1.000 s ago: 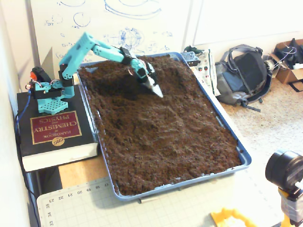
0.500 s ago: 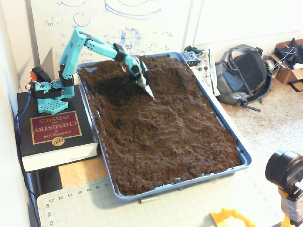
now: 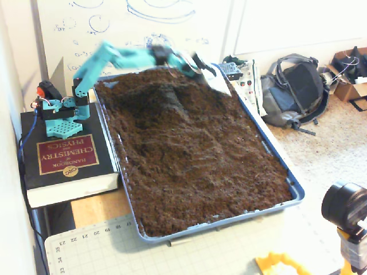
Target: Build a berm.
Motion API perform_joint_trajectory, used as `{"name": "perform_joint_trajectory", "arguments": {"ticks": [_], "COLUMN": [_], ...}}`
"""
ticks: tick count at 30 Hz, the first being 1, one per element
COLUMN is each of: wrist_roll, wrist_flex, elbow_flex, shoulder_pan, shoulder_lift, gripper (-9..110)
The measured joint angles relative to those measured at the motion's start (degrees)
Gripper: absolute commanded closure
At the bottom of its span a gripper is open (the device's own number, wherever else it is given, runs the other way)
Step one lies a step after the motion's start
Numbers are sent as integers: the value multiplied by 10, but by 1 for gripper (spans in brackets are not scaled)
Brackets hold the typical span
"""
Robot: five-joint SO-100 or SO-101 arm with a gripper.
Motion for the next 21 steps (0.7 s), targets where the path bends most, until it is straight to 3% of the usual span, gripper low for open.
{"name": "perform_joint_trajectory", "arguments": {"ticks": [8, 21], "wrist_roll": [-69, -98], "wrist_flex": [1, -10], "elbow_flex": [-141, -121], "shoulder_pan": [37, 61], "shoulder_lift": [-218, -265], "gripper": [101, 101]}}
